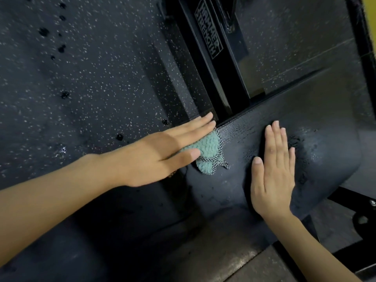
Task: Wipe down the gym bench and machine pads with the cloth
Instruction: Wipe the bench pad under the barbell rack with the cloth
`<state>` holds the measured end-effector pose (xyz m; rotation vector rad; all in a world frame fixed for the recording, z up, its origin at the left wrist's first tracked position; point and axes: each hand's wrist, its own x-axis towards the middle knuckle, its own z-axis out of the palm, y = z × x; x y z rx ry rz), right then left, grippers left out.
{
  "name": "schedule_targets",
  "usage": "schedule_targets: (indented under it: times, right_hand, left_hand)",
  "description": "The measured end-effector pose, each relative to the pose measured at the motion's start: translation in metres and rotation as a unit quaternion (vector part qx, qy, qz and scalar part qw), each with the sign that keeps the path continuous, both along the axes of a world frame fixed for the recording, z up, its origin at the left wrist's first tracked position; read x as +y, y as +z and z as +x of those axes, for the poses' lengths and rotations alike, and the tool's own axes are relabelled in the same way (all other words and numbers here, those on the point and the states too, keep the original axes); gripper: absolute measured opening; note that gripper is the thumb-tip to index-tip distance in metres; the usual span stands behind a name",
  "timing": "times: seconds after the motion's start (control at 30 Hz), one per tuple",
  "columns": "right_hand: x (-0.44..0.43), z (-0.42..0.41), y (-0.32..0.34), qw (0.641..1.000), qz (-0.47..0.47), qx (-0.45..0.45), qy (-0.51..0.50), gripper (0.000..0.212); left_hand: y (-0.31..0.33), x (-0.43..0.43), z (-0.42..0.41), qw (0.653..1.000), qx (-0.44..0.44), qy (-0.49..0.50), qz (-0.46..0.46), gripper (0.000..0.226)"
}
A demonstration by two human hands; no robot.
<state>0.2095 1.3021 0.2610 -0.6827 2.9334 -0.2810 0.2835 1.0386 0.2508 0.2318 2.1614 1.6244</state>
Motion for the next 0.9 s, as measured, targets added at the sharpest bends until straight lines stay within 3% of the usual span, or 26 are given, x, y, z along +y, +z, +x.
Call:
schedule_targets:
  times: [0.13, 0.43, 0.67, 0.9]
  right_hand:
    - [-0.001, 0.000, 0.000, 1.000, -0.001, -0.001, -0.002, 0.057]
    - [-0.002, 0.000, 0.000, 1.000, -0.001, -0.007, -0.008, 0.057]
    - [-0.001, -0.001, 0.001, 1.000, -0.001, -0.006, -0.008, 0.057]
    - [0.000, 0.000, 0.000, 1.000, 0.010, -0.005, -0.003, 0.057]
  left_hand:
    - [-0.003, 0.010, -0.014, 0.999, 0.025, 0.005, -0.024, 0.056]
    - [-0.006, 0.030, -0.056, 0.999, 0.039, 0.016, 0.023, 0.054]
    - [-0.005, 0.020, -0.043, 0.999, 0.005, -0.011, 0.030, 0.056]
    - [0.001, 0.001, -0.013, 0.999, -0.014, -0.044, -0.027, 0.057]
